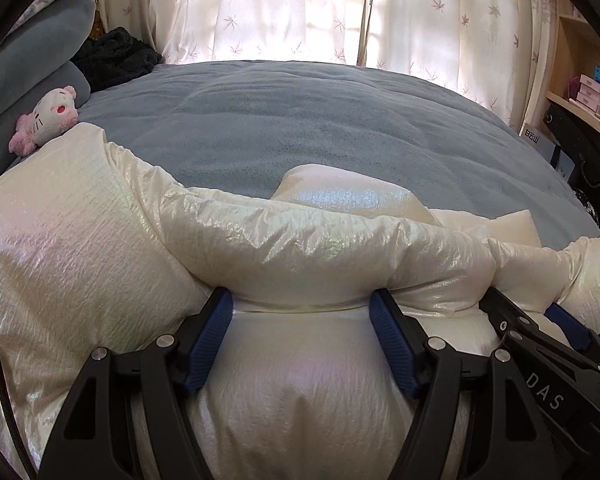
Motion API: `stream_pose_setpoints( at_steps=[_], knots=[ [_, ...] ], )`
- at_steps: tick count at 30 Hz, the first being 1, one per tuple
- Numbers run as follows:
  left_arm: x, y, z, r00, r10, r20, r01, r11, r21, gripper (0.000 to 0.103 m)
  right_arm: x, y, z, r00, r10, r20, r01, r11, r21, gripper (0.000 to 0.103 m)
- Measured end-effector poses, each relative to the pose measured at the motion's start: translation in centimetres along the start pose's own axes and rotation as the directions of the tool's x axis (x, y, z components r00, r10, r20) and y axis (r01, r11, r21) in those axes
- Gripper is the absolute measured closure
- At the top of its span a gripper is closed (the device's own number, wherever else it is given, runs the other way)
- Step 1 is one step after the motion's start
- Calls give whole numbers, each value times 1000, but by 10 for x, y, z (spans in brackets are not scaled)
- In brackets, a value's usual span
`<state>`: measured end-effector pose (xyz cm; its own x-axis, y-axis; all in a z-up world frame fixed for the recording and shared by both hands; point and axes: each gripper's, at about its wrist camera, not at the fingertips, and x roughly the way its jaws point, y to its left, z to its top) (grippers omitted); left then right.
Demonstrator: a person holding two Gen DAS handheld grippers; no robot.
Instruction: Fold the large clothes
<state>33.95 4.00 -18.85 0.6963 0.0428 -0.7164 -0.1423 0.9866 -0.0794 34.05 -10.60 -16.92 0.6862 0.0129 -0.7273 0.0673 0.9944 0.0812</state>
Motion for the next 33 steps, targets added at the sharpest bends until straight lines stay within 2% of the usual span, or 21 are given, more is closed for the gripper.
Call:
stream_pose_setpoints(
  at_steps=[19, 24, 28, 33],
  knots=[
    [3, 6, 3, 1000, -15, -8, 15, 1000, -9, 33, 5, 0, 1, 1000, 12, -6, -12, 1000, 1, 11],
    [-7, 12, 11, 997, -67, -49, 67, 998, 0, 31, 6, -1, 1, 1000, 26, -5, -26, 1000, 3, 9],
    [-38, 26, 22, 991, -114, -67, 113, 993, -13, 31, 6, -2, 1, 1000, 27, -5, -27, 1000, 4, 9],
    [-121, 67, 10, 978, -208, -26, 207, 977, -56, 31, 6, -3, 0, 1000, 29, -3, -29, 1000, 5, 9]
  ],
)
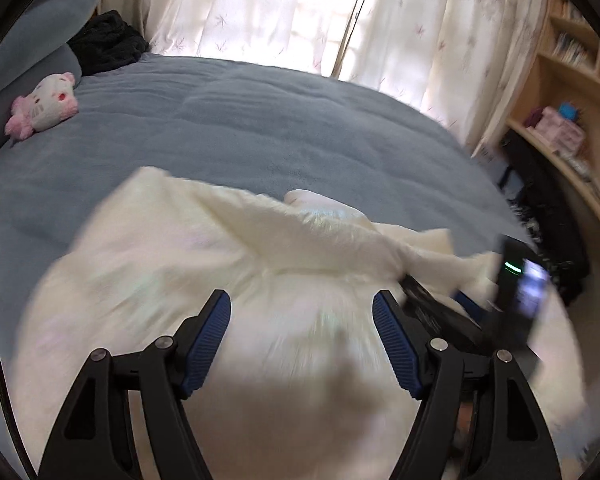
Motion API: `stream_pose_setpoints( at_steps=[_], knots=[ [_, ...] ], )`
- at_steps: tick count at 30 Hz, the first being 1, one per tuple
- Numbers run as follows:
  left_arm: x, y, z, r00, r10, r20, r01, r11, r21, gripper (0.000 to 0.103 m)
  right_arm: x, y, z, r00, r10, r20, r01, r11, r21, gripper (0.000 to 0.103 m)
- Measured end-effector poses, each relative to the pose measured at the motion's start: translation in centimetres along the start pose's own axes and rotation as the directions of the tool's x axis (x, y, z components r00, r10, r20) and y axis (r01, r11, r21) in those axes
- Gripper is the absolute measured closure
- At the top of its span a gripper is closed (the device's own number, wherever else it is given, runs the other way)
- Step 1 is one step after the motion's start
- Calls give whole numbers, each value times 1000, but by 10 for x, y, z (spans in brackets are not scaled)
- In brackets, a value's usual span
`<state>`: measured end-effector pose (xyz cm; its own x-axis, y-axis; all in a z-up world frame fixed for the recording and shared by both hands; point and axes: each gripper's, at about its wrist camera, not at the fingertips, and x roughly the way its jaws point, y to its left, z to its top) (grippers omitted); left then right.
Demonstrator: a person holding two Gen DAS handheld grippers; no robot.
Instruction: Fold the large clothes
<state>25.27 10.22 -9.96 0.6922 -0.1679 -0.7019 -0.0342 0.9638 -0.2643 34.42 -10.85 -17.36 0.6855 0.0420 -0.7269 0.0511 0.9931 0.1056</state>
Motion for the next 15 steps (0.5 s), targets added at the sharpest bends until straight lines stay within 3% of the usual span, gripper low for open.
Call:
stream_pose_setpoints(
  at_steps=[6, 9, 12, 15],
  knots=[
    [-80, 31, -65, 995, -23, -95, 23, 1000, -2, 31, -5, 7, 1, 999, -51, -19, 50, 998, -29, 9],
    [-99, 50, -98, 988, -69, -139, 65, 997, -31, 31, -10, 14, 8, 992, -93, -86, 88, 994, -62, 10],
    [-99, 67, -121, 976, -137, -171, 120, 987, -108, 31, -25, 13, 16, 989, -62, -132, 56, 997, -44, 15],
    [-88, 85, -134, 953, -221, -207, 174, 959, -224, 30, -60, 11, 25, 994, 32, -104, -31, 999, 13, 20]
  ],
)
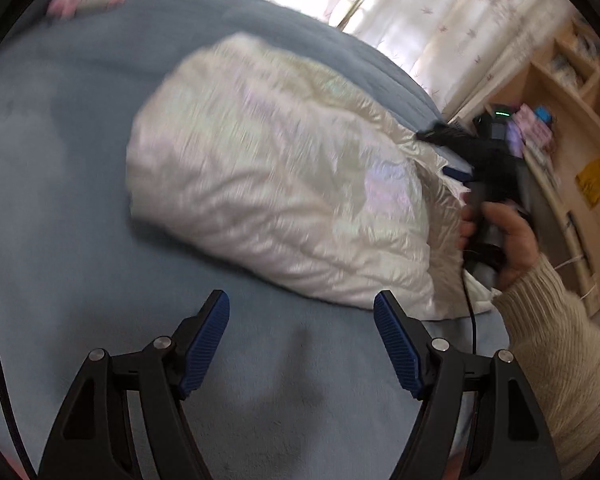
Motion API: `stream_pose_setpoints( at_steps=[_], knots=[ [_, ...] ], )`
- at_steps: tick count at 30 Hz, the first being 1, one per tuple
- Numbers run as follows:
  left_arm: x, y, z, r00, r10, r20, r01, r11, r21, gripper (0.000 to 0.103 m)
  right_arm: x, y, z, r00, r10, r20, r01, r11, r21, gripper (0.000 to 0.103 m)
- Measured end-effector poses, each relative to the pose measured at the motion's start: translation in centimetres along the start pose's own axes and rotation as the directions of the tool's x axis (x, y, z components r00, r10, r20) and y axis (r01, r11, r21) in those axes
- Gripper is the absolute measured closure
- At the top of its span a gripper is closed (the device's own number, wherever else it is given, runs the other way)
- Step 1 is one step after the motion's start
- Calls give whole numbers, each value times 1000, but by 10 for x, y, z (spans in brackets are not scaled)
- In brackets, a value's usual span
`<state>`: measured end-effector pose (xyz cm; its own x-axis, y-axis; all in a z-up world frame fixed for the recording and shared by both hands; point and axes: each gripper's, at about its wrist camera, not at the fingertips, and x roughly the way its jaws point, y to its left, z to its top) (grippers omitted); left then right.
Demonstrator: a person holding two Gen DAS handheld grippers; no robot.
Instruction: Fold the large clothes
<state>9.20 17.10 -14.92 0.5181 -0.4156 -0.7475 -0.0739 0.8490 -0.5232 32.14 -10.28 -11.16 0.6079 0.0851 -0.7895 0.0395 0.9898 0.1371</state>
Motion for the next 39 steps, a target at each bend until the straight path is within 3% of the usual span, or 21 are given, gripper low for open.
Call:
stream_pose_setpoints(
  at_steps=[3, 6, 8, 11, 18, 23, 26, 32, 34, 36, 39],
  knots=[
    [12, 16, -3, 998, -70, -4, 69, 993, -94, 29, -52, 4, 2, 994, 69, 87, -69, 998, -4, 28],
    [23, 28, -3, 996, -84, 15, 85, 987, -136, 29, -89, 12, -1, 984, 92, 154, -83, 994, -65, 45],
    [30, 32, -5, 997, -77, 27, 80, 985, -150, 29, -102, 15, -5, 979, 101, 177, -88, 993, -83, 67],
    [40, 36, -4, 996, -84, 43, 90, 983, -161, 29, -98, 14, -14, 978, 144, 150, -136, 989, -66, 89],
    [61, 51, 19, 987, -133, 91, 150, 965, -216, 28, -42, 25, -35, 986, 155, 55, -153, 987, -39, 96],
    [76, 58, 45, 983, -134, 124, 162, 954, -253, 25, -10, 40, -40, 991, 99, 89, -88, 989, -121, 96],
    [83, 56, 57, 982, -125, 142, 157, 958, -241, 20, 12, 41, -48, 993, 93, 68, -81, 985, -154, 97],
    [87, 39, 64, 979, -88, 184, 125, 972, -199, 16, 30, 29, -60, 986, 146, 79, -137, 984, -112, 97],
    [83, 29, 63, 975, -59, 215, 96, 981, -170, 23, 33, 25, -61, 983, 165, 77, -157, 983, -101, 97],
    [71, 8, 60, 962, -16, 272, 40, 996, -84, 41, 36, 23, -62, 981, 175, 84, -167, 982, -92, 97],
    [54, -37, 52, 932, 22, 362, -55, 995, 83, 58, 39, 21, -63, 979, 181, 88, -174, 981, -85, 97]
  ],
)
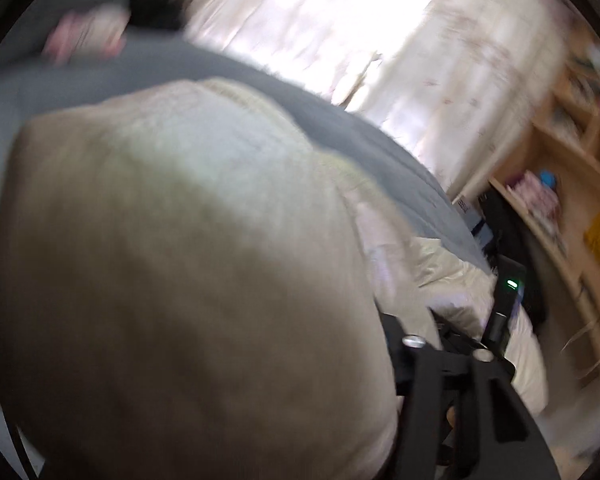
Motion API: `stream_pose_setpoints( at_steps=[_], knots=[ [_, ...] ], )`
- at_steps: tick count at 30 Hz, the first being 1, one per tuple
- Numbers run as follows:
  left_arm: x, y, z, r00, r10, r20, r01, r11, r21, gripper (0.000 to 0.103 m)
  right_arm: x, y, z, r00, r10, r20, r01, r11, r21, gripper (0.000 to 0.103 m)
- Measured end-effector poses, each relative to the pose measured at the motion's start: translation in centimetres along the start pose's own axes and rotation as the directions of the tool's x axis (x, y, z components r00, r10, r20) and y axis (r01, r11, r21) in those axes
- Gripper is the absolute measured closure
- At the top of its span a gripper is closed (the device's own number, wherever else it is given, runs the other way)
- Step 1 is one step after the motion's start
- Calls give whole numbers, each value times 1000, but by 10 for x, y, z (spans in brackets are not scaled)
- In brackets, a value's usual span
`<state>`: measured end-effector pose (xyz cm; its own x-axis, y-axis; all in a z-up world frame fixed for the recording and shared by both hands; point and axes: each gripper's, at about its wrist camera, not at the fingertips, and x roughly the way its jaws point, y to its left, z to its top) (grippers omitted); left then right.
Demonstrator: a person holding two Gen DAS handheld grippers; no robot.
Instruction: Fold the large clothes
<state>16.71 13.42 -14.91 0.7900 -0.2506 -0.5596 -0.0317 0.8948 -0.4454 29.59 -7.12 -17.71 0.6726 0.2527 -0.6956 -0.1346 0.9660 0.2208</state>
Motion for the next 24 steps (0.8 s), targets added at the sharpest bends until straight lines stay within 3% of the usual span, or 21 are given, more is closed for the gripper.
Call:
stream_pose_setpoints(
  at_steps=[4, 10, 17, 24],
  knots=[
    [-26, -65, -4, 993, -16, 115, -11, 973, 229, 66, 3, -5, -2, 1000, 23, 1, -23, 1000, 21, 97],
    [-41, -146, -25, 983, -77, 168, -5, 897, 441, 70, 3, -11, -4, 998, 64, 15, -64, 997, 46, 97],
    [-38, -203, -51, 985, -77, 156, -21, 838, 545, 70, 3, -25, -7, 989, 143, 28, -145, 984, 107, 97],
    [-22, -252, -59, 986, -1, 166, -99, 798, 595, 70, -1, -34, -7, 983, 181, 28, -183, 972, 148, 97]
  ],
)
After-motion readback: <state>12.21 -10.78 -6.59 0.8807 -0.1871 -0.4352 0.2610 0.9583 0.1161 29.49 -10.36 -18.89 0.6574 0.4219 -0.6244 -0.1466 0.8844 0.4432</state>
